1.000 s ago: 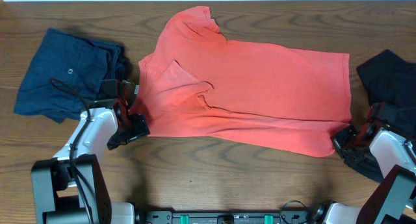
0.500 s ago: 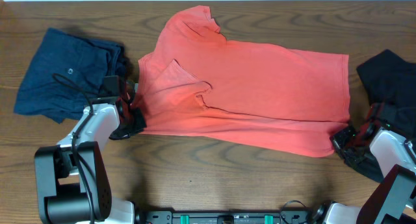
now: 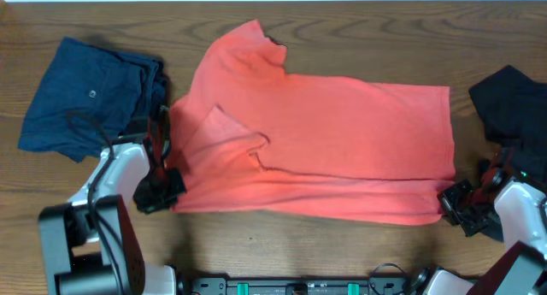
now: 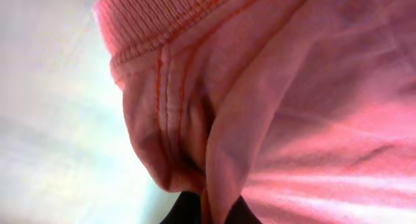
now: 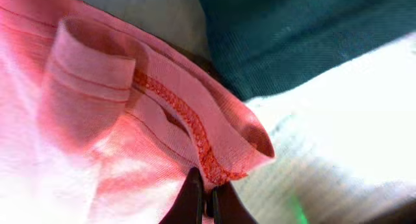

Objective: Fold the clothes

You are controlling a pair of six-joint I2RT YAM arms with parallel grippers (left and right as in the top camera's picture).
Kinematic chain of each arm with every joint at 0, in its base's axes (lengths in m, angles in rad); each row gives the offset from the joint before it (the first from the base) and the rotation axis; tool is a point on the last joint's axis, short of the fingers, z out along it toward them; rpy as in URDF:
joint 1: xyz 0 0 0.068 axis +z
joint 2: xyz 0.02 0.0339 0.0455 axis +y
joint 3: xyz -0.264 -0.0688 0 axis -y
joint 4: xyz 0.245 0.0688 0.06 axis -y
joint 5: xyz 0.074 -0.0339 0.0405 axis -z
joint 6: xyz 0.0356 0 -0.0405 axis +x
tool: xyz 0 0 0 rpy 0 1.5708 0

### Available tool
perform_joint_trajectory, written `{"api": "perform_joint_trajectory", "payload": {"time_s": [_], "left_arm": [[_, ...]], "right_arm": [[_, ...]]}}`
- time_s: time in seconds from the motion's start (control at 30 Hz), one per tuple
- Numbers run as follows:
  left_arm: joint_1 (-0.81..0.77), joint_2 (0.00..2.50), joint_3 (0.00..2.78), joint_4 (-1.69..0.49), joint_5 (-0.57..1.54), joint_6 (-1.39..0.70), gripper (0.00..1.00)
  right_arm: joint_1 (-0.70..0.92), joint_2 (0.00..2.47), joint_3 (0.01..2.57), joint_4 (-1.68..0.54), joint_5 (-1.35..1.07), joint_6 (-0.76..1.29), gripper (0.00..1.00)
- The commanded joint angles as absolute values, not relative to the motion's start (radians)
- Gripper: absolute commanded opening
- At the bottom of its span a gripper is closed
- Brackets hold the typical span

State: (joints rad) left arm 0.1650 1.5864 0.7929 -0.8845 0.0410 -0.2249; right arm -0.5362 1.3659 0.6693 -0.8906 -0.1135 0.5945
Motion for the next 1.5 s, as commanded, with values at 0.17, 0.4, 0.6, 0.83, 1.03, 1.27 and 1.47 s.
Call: {"api": "perform_joint_trajectory", "payload": {"time_s": [0.17,0.4,0.6,0.83,1.03,1.27,1.47], "left_arm": [[0.178,1.508,0.793,-0.973,-0.020,-0.226,0.06],[0.178,1.507,0.830,-1.034,0.027,-0.219,0.35],[0.170,1.503,1.042,-1.152,0.074,-0.162,0.39],[0.042,1.502,1.258,-0.897,0.176,0.046,0.54],[-0.067,1.568,1.259,-0.532,0.172,0.150,0.57],[-0.077,1.834,1.268,-0.184,0.191,0.149,0.57],[-0.080,2.057,1.325,0.058,0.278,0.149,0.60]], "right_arm": [[-0.552,1.314,0.693,-0.962,-0.023,0.586,0.01],[-0.551,1.314,0.748,-0.962,-0.023,0.533,0.41],[-0.547,1.313,0.946,-0.980,-0.209,0.361,0.44],[-0.513,1.313,1.072,-0.905,-0.508,0.212,0.50],[-0.472,1.315,1.071,-0.886,-0.513,0.231,0.50],[-0.453,1.315,1.071,-0.887,-0.513,0.232,0.50],[-0.450,1.315,1.071,-0.890,-0.513,0.231,0.50]]}}
